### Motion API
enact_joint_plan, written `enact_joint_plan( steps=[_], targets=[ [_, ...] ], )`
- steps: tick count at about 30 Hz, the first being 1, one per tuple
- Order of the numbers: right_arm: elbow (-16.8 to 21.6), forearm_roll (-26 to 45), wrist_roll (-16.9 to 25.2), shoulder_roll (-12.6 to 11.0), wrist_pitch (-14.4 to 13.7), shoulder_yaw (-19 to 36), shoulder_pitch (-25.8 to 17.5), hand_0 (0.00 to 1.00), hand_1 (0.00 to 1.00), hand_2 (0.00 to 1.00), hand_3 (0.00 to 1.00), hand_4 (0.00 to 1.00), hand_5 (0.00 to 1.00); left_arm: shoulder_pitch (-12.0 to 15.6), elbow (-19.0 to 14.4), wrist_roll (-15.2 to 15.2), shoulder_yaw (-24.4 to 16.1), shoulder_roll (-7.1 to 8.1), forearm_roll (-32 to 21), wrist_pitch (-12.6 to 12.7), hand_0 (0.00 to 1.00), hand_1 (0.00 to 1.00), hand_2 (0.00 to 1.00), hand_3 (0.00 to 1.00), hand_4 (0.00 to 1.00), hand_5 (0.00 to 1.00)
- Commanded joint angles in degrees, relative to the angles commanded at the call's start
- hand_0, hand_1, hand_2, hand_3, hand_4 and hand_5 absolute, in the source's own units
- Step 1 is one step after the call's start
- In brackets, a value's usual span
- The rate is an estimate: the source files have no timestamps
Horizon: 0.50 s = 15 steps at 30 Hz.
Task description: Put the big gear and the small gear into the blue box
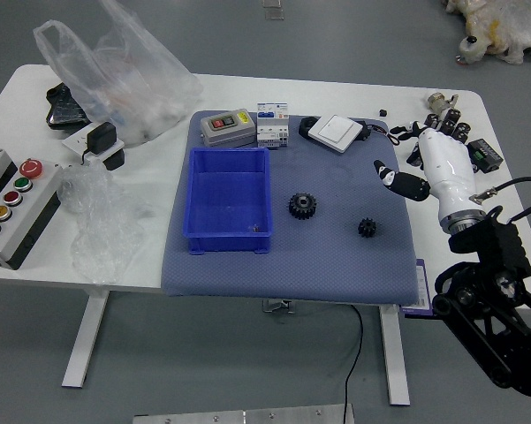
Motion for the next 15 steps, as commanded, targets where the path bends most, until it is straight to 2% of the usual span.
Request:
enact_joint_plan(
  steps=[10,13,15],
  targets=[
    [-0.9,0.9,-1.8,1.1,1.6,-5.3,4.7,0.285,0.424,0.716,0.688,0.783,0.213,0.4,0.0,0.3,-0.1,-0.01,0.2,0.0,0.626,0.579,0.549,0.682,0.718,0.273],
    [-0.9,0.7,-3.2,1.2,3.5,-6.7,5.3,0.286,0.446,0.741,0.699,0.791,0.216,0.3,0.0,0.2,0.0,0.02,0.2,0.0,0.625,0.579,0.55,0.683,0.719,0.274],
    [-1.5,0.0,-5.2,1.2,6.0,-7.0,5.2,0.286,0.446,0.741,0.699,0.791,0.216,0.3,0.0,0.2,0.1,-0.02,0.2,0.0,0.625,0.579,0.55,0.683,0.719,0.274]
  ],
)
